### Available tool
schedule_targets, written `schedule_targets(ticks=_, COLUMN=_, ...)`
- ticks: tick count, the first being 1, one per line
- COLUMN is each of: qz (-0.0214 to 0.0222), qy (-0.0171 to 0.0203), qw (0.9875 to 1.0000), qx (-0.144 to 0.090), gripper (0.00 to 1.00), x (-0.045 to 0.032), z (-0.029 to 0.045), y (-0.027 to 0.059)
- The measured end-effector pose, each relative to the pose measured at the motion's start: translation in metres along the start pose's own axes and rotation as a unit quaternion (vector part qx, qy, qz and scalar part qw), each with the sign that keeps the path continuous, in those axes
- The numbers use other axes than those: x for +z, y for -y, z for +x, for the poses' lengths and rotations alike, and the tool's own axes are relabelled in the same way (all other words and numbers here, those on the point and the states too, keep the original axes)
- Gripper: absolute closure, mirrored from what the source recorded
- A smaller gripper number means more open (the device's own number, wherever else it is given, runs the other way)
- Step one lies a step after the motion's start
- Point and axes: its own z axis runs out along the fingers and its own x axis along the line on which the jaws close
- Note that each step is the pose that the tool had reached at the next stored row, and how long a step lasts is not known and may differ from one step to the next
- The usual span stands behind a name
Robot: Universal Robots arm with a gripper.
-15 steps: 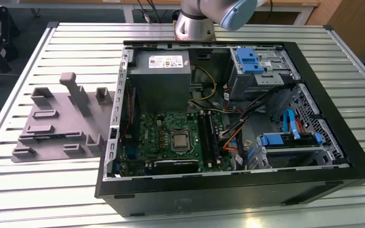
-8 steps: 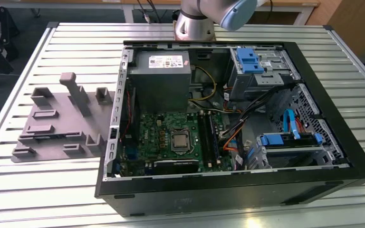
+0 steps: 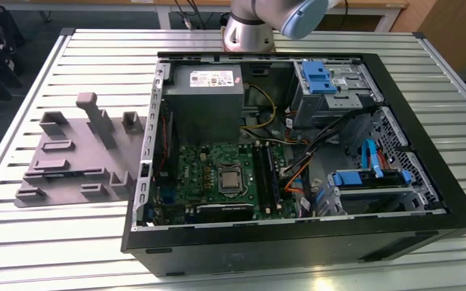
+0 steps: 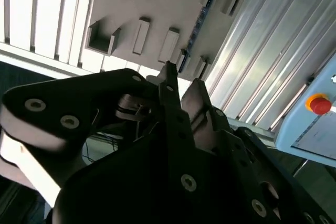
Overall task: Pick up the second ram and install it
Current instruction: 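Pick up the second ram and move it above second insertion slot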
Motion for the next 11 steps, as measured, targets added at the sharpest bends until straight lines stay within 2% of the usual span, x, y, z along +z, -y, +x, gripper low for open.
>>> schedule_targets(ticks=1, qz=0.0, qy=0.0, qw=1.0, qx=-0.01, gripper=0.65, x=0.0008, z=0.0, y=0.0)
schedule_targets(ticks=2, qz=-0.0001, qy=0.0, qw=0.9998, qx=-0.018, gripper=0.65, x=0.0015, z=0.0, y=0.0)
schedule_targets(ticks=3, qz=-0.0001, qy=0.0, qw=0.9997, qx=-0.023, gripper=0.59, x=0.0025, z=0.0002, y=-0.0005)
schedule_targets(ticks=5, qz=-0.0003, qy=0.0016, qw=0.9997, qx=-0.024, gripper=0.59, x=0.005, z=0.0008, y=-0.0029)
schedule_targets(ticks=6, qz=-0.0003, qy=0.0027, qw=0.9997, qx=-0.025, gripper=0.53, x=0.0065, z=0.0012, y=-0.0036)
schedule_targets(ticks=8, qz=-0.0006, qy=0.0045, qw=0.9995, qx=-0.032, gripper=0.53, x=0.0096, z=0.0017, y=-0.0043)
schedule_targets(ticks=11, qz=-0.0009, qy=0.0051, qw=0.9988, qx=-0.048, gripper=0.53, x=0.014, z=0.0023, y=-0.0048)
